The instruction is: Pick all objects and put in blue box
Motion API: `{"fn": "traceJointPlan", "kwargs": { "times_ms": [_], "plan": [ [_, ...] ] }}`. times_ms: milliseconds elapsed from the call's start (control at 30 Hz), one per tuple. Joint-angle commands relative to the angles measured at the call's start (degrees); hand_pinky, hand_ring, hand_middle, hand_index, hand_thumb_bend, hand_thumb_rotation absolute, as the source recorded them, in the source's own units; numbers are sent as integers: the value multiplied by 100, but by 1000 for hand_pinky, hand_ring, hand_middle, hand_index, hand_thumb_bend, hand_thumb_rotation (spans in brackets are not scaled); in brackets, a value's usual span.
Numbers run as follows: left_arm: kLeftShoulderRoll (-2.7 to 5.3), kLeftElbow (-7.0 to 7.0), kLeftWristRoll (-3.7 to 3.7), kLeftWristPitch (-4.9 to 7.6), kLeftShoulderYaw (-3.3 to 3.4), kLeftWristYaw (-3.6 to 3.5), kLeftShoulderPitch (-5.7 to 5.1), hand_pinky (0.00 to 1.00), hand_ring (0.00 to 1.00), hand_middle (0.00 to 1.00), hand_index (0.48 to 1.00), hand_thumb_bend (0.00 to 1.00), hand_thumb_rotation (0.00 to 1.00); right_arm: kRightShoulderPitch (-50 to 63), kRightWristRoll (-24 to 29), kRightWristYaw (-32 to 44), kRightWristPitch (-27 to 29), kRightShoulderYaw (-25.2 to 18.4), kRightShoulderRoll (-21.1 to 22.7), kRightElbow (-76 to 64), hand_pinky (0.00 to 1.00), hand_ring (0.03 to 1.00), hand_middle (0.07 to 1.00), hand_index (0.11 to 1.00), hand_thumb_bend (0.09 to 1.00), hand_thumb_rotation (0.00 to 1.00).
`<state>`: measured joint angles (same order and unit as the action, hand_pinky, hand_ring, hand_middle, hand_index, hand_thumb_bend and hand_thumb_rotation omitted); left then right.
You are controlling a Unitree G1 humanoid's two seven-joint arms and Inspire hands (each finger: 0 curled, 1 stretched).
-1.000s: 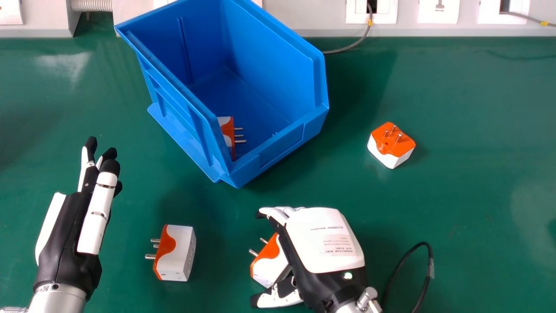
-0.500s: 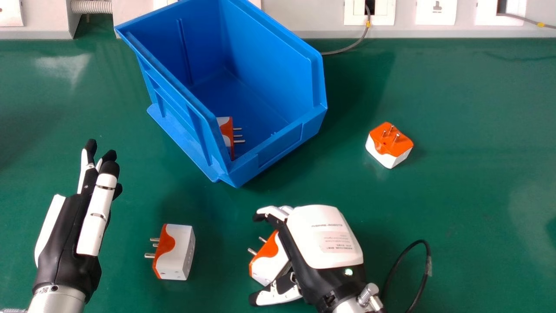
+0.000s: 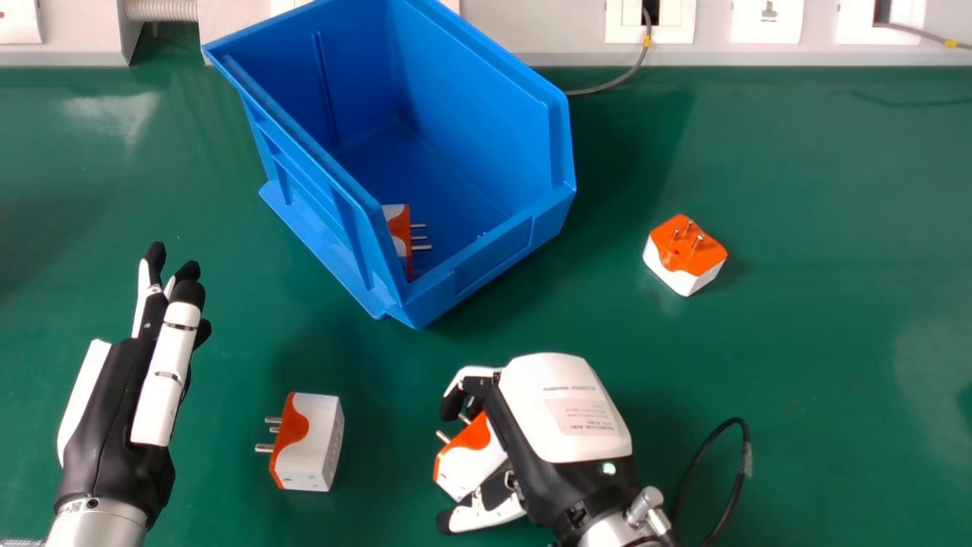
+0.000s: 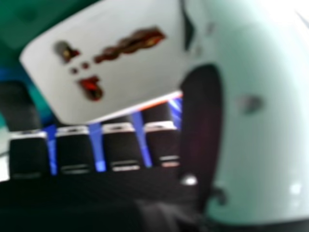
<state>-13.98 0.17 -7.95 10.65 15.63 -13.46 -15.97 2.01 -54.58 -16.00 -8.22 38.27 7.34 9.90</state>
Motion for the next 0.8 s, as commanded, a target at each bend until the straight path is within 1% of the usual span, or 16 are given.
{"fn": "traceJointPlan", "kwargs": {
  "times_ms": [0,133,333,433,567,667,767],
  "plan": [
    [-34,-54,-44,109,38,-5,47,966,998,996,1000,451,1000,77,-5,200,-226,-69,111,129,316,435,510,567,494,5],
    [-32,-29,-59,126,48,-29,44,966,998,996,1000,454,1000,80,-12,266,-279,-83,95,76,314,434,516,562,491,2],
    [-14,-130,-65,59,33,-15,20,967,998,996,1000,465,1000,130,106,289,-228,-177,112,-87,312,433,524,556,490,0],
    [-18,-127,-80,45,42,-20,19,966,998,996,1000,468,1000,202,220,326,-174,-245,116,-263,311,432,524,555,490,0],
    [-31,-85,-63,79,49,-20,23,966,998,996,1000,471,1000,344,296,463,-187,-310,124,-671,309,432,526,553,490,0],
    [-28,-112,-47,73,44,-8,15,966,997,996,1000,472,1000,476,328,563,-175,-365,164,-1092,308,432,527,551,489,0],
    [-21,-139,-45,72,42,-10,2,965,997,996,1000,473,1000,612,387,708,-149,-450,198,-1533,307,431,528,548,489,0]
  ]
}}
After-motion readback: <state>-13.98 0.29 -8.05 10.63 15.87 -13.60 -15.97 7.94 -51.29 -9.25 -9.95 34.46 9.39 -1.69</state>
